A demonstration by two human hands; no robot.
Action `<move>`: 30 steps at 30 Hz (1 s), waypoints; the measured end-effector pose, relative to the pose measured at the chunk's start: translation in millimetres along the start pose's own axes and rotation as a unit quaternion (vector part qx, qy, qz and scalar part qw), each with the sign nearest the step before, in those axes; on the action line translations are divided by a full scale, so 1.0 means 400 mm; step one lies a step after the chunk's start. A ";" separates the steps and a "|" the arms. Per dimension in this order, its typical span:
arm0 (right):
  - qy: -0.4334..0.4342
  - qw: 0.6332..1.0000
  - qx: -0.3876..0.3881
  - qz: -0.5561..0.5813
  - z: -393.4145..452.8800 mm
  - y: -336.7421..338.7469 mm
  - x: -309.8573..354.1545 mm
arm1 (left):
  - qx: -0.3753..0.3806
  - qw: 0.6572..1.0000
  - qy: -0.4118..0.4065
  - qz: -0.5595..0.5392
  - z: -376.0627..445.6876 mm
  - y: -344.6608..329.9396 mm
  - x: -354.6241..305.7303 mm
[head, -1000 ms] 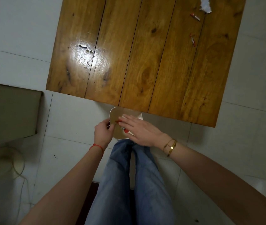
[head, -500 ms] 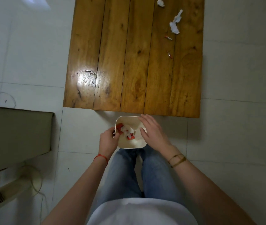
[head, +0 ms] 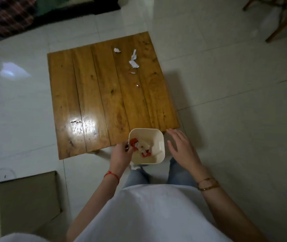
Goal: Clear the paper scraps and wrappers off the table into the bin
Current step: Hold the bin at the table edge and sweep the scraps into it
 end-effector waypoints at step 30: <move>0.125 0.990 0.042 -0.057 0.539 0.709 -0.425 | -0.105 0.981 0.087 -0.136 0.338 -0.306 -0.732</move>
Point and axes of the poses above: each hand's wrist, its own z-axis towards the middle knuckle, its own y-axis out of the back of the hand, x = y × z, the point moved 9 cm from there along z, towards the middle knuckle, and after that the axes turned 2 degrees about x, right-handed, at the moved point
